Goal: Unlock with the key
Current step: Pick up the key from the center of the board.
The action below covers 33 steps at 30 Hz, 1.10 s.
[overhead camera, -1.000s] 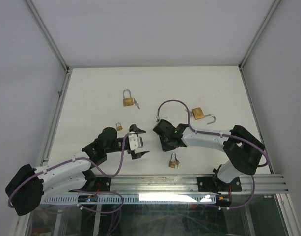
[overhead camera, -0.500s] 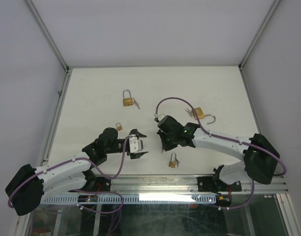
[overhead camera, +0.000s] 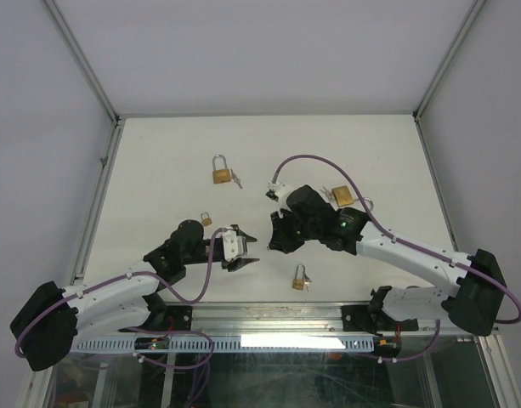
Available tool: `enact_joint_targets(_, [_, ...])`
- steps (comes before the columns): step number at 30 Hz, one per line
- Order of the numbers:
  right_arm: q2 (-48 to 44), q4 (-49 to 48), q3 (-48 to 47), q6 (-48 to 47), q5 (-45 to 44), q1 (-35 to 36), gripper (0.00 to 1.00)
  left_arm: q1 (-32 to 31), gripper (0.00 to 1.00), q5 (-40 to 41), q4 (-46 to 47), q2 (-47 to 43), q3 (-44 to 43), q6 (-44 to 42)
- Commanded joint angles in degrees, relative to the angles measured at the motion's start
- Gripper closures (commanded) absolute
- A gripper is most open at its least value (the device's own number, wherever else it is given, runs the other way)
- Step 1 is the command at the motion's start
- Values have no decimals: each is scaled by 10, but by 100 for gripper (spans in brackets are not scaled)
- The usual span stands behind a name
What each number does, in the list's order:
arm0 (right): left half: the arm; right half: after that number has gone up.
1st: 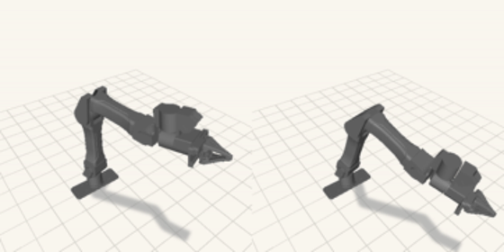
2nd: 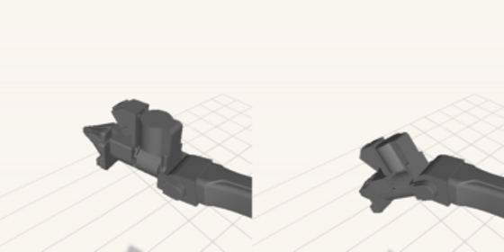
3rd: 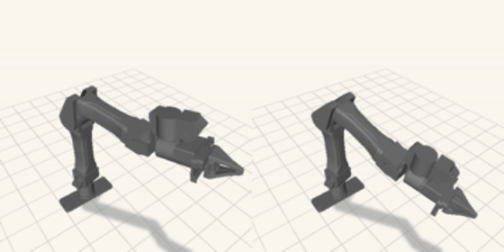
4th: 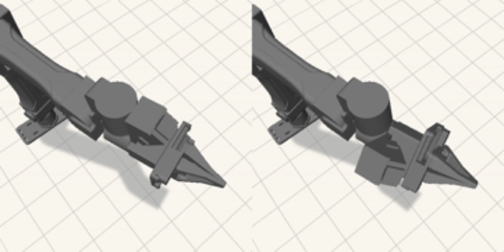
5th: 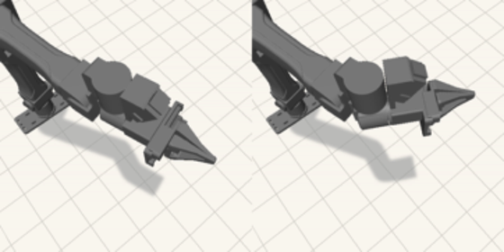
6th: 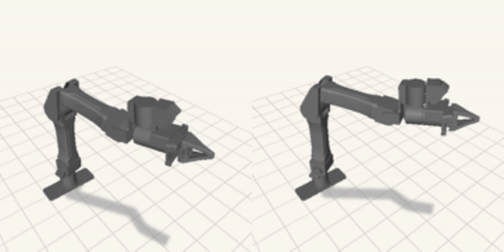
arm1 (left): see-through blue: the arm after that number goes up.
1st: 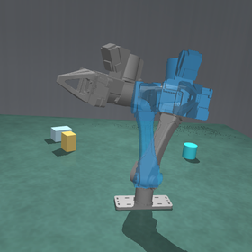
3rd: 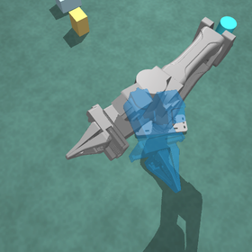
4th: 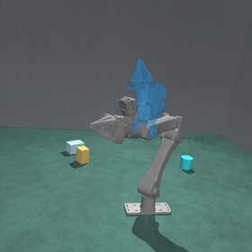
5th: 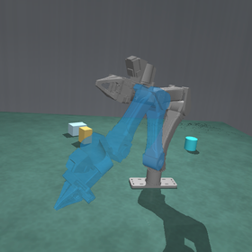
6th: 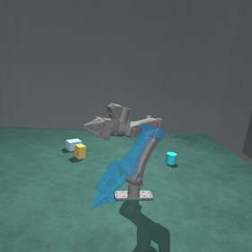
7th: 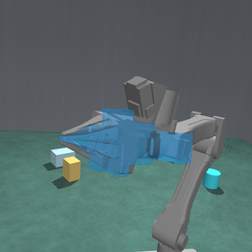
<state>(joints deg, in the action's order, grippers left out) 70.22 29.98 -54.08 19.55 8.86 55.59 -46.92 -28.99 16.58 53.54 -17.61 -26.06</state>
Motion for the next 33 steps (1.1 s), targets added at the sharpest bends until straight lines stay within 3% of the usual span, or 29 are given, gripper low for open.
enact_joint_targets(1, [-45,-49,-24,11,17,-5,100,-6,49,-35,62,0,-4,77])
enact_joint_targets(4, [-58,-69,-23,15,32,-5,100,-6,54,-24,107,10,7,119])
enact_joint_targets(8, [-71,-84,-23,15,47,-7,100,-6,71,10,172,12,8,147])
enact_joint_targets(11, [-75,-92,-23,14,60,-7,100,-6,76,39,202,15,6,149])
enact_joint_targets(16, [-79,-102,-24,9,69,-7,100,-6,78,44,208,16,6,140])
enact_joint_targets(21, [-83,-102,-23,5,70,-7,100,-6,87,36,190,11,6,127])
enact_joint_targets(28, [-91,-101,-27,1,74,-8,100,-5,87,64,161,-5,7,69])
enact_joint_targets(33, [-89,-103,-26,0,68,-8,100,-6,86,33,184,1,4,109])
